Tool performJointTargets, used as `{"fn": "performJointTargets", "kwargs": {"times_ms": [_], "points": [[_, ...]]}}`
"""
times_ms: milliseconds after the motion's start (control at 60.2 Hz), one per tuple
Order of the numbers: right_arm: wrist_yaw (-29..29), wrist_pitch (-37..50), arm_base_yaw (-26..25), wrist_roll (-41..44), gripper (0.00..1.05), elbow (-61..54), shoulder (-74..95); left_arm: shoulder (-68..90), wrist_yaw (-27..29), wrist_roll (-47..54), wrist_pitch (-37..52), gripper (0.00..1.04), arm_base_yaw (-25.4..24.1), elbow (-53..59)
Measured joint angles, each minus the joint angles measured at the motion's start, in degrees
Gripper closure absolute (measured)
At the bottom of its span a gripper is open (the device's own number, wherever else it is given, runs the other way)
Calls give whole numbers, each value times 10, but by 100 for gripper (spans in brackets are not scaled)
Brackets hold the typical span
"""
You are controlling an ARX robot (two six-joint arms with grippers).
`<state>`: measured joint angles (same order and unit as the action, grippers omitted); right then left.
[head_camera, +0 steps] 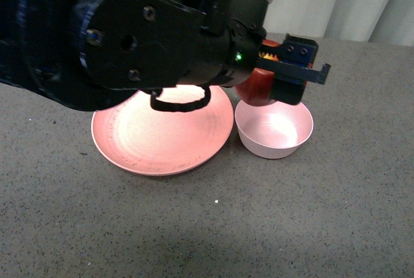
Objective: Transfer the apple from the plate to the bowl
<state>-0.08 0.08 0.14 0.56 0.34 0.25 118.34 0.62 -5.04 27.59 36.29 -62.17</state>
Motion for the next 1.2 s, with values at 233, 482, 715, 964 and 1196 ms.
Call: {"fn": "performJointTargets", "kwargs": {"times_ms": [233, 482, 715, 964, 1196], "points": [[0, 0, 0, 0, 9, 0, 0, 52, 26, -17, -10, 31, 18, -28], [0, 0, 0, 0, 9, 0, 0, 92, 38, -24, -10, 31, 24, -53], [0, 0, 0, 0, 9, 0, 0, 115, 39, -28, -13, 23, 33, -60], [0, 0, 0, 0, 9, 0, 0, 103, 39, -27, 5, 7, 31, -49], [0, 0, 0, 0, 9, 0, 0, 57, 54, -28, 14, 7, 4, -13]]}}
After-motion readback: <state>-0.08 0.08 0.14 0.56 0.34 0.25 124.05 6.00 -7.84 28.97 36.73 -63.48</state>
